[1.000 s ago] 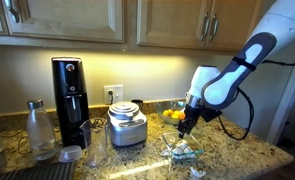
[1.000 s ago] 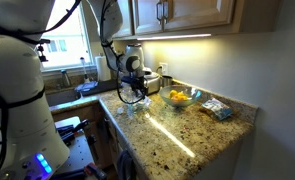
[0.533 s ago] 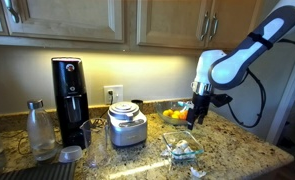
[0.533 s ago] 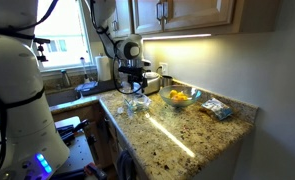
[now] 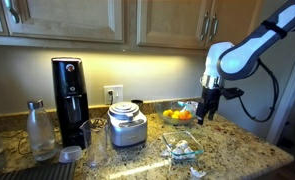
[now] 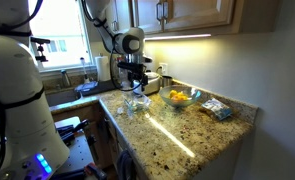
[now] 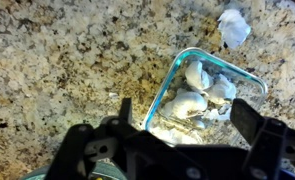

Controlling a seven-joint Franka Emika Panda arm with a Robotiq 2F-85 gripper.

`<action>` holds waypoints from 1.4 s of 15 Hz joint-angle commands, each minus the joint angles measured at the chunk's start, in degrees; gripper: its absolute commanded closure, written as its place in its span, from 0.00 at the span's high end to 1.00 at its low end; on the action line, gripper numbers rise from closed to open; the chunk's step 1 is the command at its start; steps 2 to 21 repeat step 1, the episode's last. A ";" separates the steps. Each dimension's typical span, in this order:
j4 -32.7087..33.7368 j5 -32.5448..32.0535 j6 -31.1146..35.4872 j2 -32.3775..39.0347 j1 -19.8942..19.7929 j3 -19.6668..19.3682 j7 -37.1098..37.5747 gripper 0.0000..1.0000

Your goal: Put the garlic cloves inside the glass bowl

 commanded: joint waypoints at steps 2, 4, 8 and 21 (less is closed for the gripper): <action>-0.03 -0.04 -0.14 -0.06 -0.24 0.24 0.03 1.00; -0.03 -0.04 -0.14 -0.06 -0.24 0.24 0.03 1.00; -0.03 -0.04 -0.14 -0.06 -0.24 0.24 0.03 1.00; -0.03 -0.04 -0.14 -0.06 -0.24 0.24 0.03 1.00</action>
